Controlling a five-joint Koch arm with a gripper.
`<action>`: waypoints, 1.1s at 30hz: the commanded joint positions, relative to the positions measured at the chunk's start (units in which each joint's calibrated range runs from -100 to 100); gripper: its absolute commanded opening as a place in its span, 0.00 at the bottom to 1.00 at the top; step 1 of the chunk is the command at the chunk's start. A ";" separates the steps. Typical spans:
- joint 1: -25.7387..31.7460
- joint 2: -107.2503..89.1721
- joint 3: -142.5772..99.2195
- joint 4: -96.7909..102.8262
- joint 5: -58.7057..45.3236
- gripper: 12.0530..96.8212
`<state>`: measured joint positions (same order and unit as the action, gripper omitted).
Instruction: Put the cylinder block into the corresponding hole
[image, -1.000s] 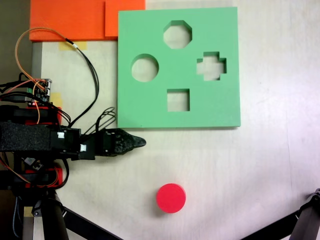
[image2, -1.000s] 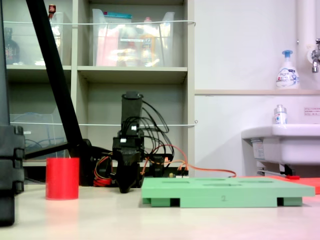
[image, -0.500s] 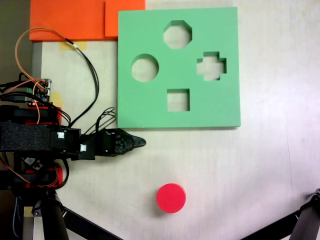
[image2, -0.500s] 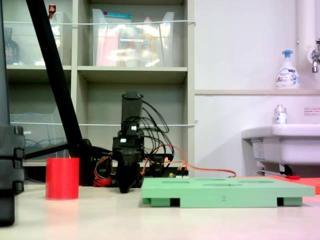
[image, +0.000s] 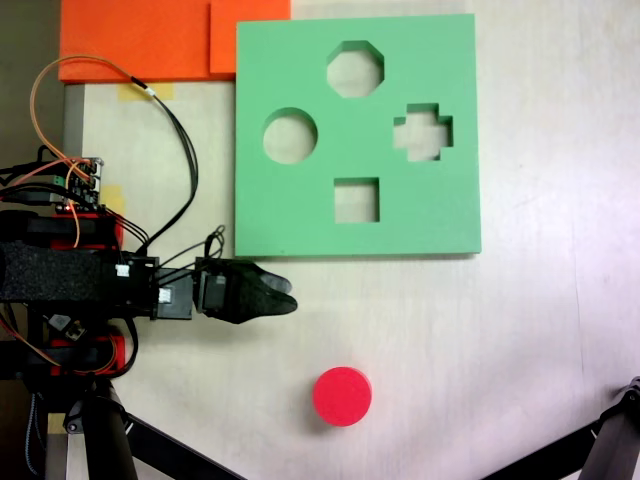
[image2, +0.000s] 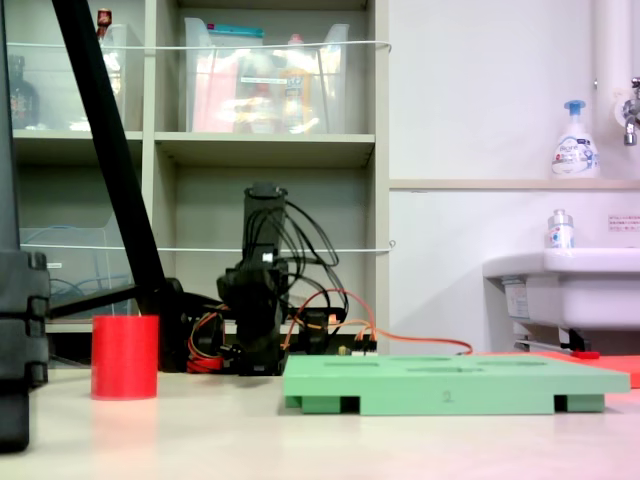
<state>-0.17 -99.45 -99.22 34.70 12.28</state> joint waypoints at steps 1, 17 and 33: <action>0.39 -0.55 -0.78 17.05 8.74 0.44; -4.79 -0.55 -0.78 22.73 41.12 0.51; -6.45 56.58 1.81 61.35 39.95 0.86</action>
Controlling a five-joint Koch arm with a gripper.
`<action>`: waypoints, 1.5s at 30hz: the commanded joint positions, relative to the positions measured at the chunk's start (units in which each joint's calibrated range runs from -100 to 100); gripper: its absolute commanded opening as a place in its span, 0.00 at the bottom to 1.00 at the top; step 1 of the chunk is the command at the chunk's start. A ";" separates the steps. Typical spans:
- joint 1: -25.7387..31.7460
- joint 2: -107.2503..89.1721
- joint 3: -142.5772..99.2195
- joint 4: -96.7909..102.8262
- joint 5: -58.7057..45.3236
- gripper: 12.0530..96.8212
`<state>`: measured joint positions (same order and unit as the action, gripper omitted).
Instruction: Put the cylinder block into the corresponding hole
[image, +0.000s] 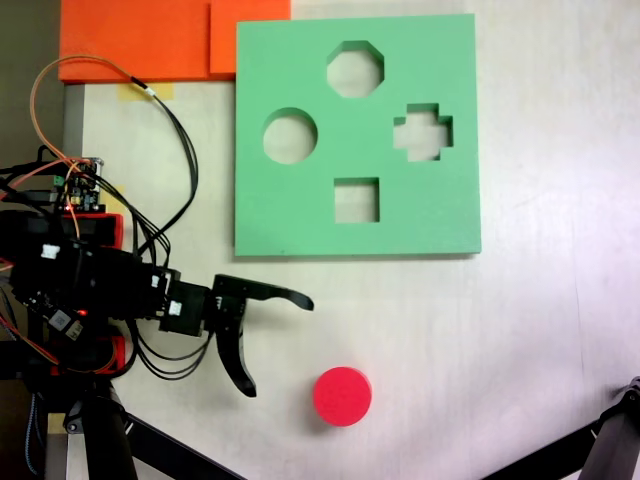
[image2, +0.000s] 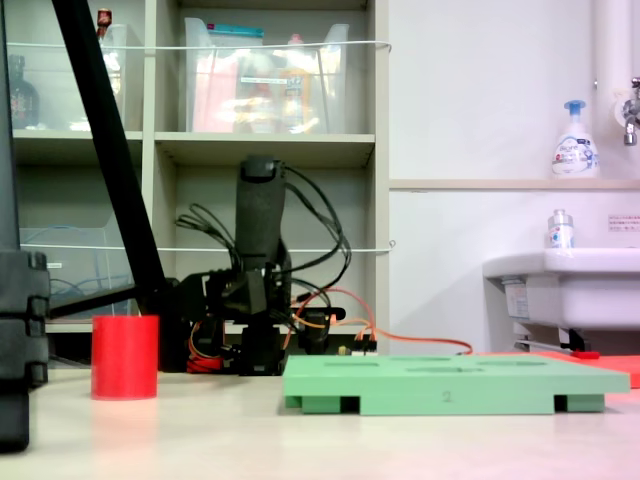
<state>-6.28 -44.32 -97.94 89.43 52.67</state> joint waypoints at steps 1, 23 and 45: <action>-0.49 3.54 1.53 7.01 -0.49 0.86; -3.22 44.46 26.86 10.57 -0.54 0.86; -3.37 56.33 40.61 10.57 -1.32 0.72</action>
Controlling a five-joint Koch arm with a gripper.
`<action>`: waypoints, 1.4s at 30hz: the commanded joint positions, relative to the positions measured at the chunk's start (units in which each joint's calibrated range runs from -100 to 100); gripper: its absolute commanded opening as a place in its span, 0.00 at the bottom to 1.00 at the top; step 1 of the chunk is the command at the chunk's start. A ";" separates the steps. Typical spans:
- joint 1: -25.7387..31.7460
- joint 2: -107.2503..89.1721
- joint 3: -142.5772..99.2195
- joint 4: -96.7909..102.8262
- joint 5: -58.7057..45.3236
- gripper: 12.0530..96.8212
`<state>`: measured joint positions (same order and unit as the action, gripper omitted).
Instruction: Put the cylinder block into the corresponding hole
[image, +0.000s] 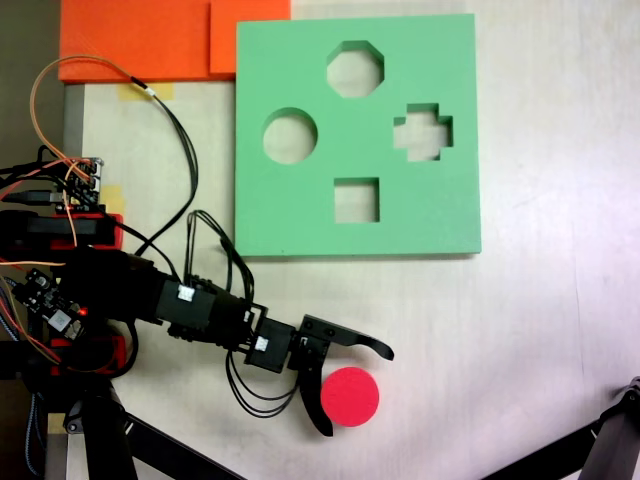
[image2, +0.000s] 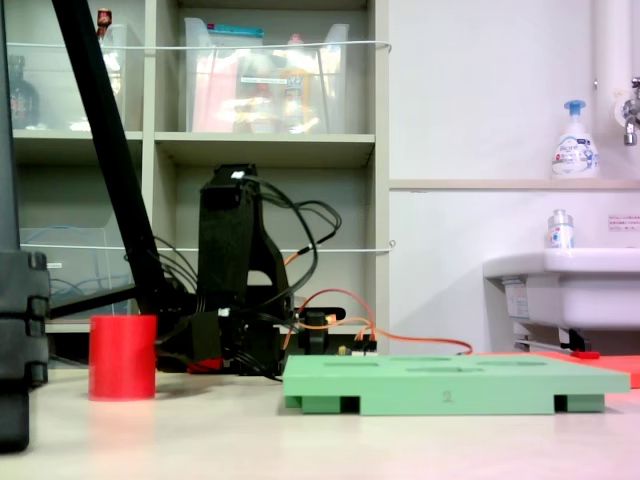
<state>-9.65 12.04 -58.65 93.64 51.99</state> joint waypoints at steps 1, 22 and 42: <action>0.00 -0.03 1.32 6.36 -0.63 0.68; -0.34 -0.17 2.82 6.36 -0.73 0.72; -0.39 2.49 6.80 6.36 -0.78 0.31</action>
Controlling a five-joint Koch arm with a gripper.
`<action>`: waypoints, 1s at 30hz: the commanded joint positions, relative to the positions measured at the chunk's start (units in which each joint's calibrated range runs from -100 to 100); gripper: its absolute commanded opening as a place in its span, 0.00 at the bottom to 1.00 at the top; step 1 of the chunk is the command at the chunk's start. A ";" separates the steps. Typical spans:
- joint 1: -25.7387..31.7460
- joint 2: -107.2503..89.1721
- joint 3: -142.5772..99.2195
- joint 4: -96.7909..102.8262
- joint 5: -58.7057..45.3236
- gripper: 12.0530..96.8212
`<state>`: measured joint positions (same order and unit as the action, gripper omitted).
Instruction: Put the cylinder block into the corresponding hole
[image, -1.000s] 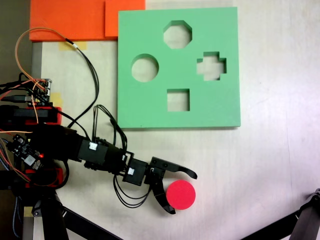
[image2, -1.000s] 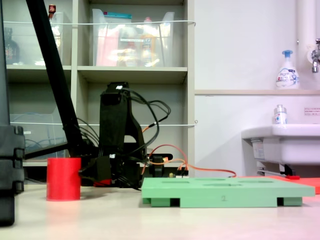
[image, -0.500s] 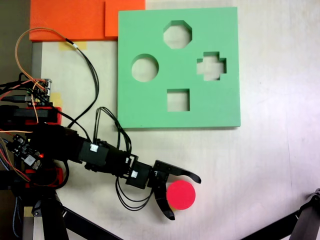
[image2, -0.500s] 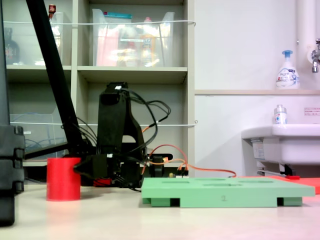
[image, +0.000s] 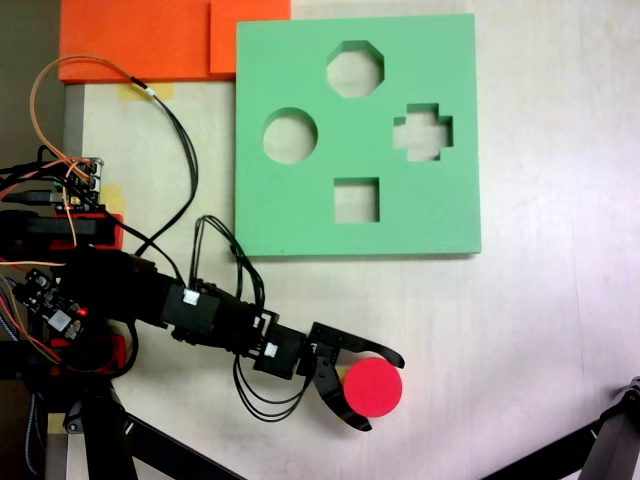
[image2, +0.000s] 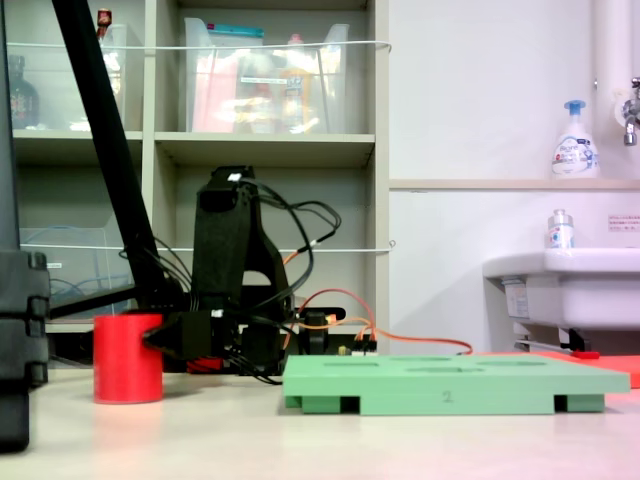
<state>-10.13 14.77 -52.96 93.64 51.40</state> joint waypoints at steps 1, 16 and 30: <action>0.10 -0.11 1.12 6.36 -0.20 0.31; 0.68 -16.73 -8.15 6.36 -0.15 0.12; 13.48 -114.08 -25.30 -40.34 -3.03 0.12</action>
<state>0.42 -87.41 -79.91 61.04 50.18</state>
